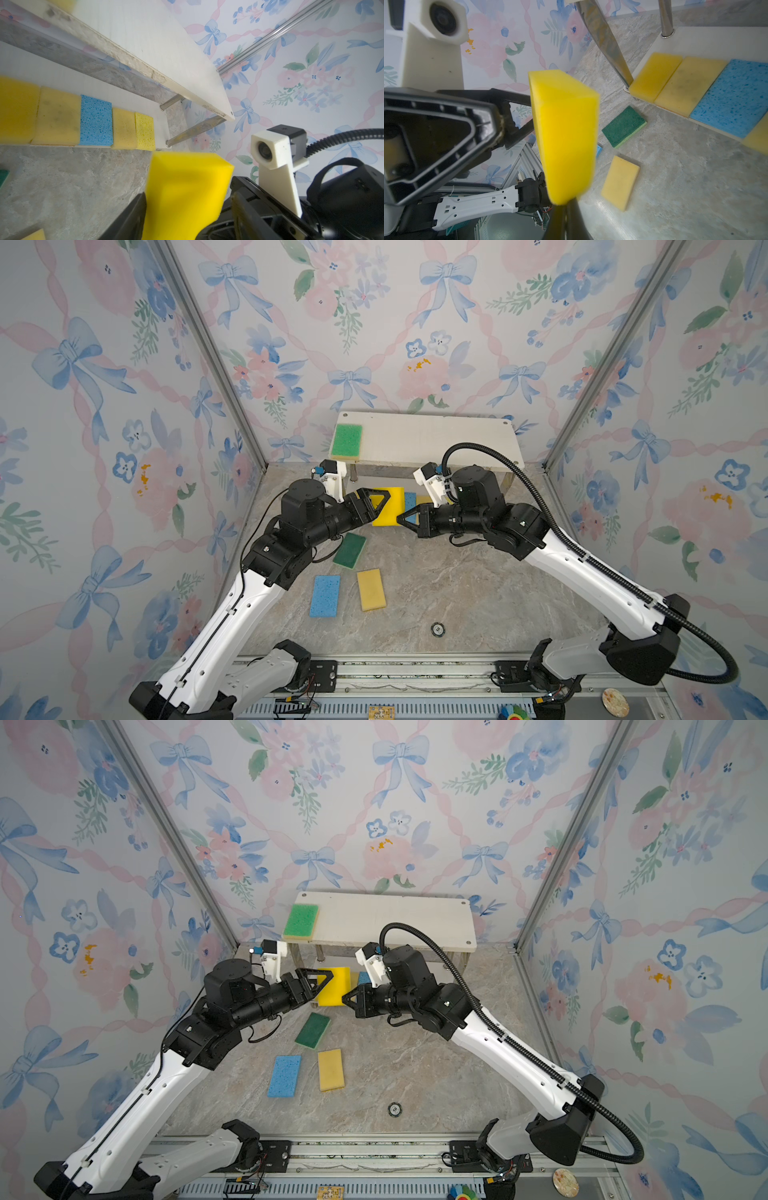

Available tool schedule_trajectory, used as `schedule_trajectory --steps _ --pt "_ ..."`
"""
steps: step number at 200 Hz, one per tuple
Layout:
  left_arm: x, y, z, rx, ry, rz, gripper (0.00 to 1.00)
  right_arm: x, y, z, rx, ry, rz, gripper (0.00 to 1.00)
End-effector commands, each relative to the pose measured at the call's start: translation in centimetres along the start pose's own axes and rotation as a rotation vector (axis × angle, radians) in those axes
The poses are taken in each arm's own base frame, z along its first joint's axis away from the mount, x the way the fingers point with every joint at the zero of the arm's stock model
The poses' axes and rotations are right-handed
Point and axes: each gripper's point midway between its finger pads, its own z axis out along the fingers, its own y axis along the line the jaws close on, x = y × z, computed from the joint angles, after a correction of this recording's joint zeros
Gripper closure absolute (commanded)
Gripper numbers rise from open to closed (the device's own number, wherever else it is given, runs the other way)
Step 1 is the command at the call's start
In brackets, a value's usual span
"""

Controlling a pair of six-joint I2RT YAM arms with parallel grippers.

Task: Place and organize the cleaning sponges onto the shelf
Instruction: 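Carry the yellow sponge to the top shelf with right gripper while left opens, then lower the bright yellow sponge onto the top shelf beside the green sponge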

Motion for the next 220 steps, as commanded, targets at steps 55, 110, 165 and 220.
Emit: schedule_trajectory --steps 55,110,165,220 --pt "-0.9 0.5 -4.7 -0.013 -0.15 0.08 0.02 -4.5 0.0 -2.8 -0.019 -0.122 0.059 1.0" --pt "1.2 5.2 -6.5 -0.098 -0.203 0.063 0.02 -8.9 0.4 -2.4 -0.063 -0.144 0.106 1.0" --pt "6.7 11.1 -4.9 -0.174 -0.077 -0.031 0.02 -13.5 -1.1 1.6 -0.115 -0.135 0.195 1.0" --pt "8.0 12.1 -5.2 -0.169 -0.063 -0.034 0.02 -15.1 -3.1 5.9 -0.106 -0.084 0.242 1.0"
